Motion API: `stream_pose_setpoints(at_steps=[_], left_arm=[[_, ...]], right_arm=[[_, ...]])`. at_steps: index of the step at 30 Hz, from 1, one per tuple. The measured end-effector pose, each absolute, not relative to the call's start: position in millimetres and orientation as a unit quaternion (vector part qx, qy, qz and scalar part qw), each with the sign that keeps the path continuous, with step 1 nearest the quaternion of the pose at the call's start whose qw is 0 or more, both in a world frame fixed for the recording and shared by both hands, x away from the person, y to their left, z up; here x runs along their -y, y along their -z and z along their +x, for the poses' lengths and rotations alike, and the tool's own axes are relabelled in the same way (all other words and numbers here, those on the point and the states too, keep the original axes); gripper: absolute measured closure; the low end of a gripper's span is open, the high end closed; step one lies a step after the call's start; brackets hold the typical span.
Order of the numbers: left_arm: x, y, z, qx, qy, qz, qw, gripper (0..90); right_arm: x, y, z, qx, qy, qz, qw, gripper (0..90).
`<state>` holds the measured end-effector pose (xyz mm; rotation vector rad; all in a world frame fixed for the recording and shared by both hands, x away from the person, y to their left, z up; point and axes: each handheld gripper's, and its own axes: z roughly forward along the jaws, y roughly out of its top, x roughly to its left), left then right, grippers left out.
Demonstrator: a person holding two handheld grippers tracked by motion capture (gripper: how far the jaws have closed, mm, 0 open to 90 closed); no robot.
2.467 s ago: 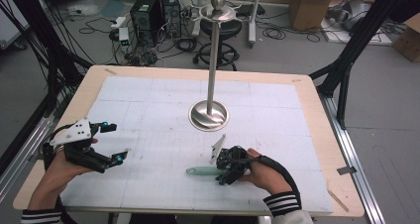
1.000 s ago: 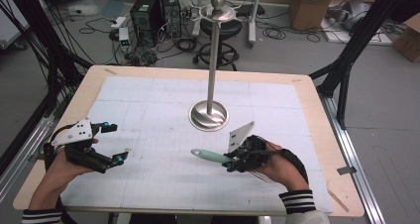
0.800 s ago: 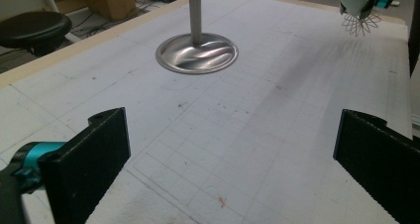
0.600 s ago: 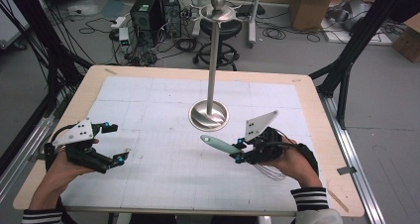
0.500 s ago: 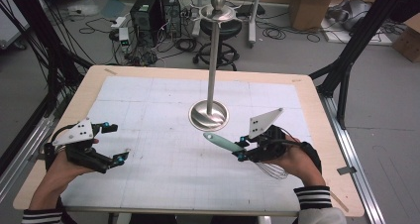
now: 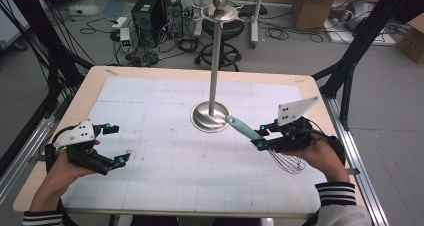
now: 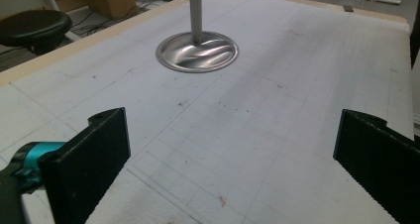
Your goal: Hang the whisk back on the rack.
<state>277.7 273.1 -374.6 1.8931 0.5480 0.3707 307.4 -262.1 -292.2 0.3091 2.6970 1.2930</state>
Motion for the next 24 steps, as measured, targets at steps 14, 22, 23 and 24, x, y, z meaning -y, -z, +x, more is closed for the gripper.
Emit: stream_pose_setpoints(at_steps=[14,22,23,24], left_arm=[[-273.3,375.2,278.6,-0.231,-0.154,0.797,0.537,1.7],[-273.3,375.3,278.6,-0.231,-0.153,0.797,0.536,1.7],[-273.3,375.4,278.6,-0.231,-0.153,0.797,0.536,1.7],[-273.4,375.4,278.7,-0.232,-0.154,0.797,0.536,1.7]], right_arm=[[289.4,267.8,315.5,-0.871,-0.468,0.128,0.082,69.3],[293.8,251.2,324.0,-0.860,-0.482,0.139,0.087,69.3],[294.3,249.8,325.2,-0.860,-0.483,0.138,0.089,69.4],[294.5,247.5,326.5,-0.858,-0.485,0.140,0.090,69.4]])
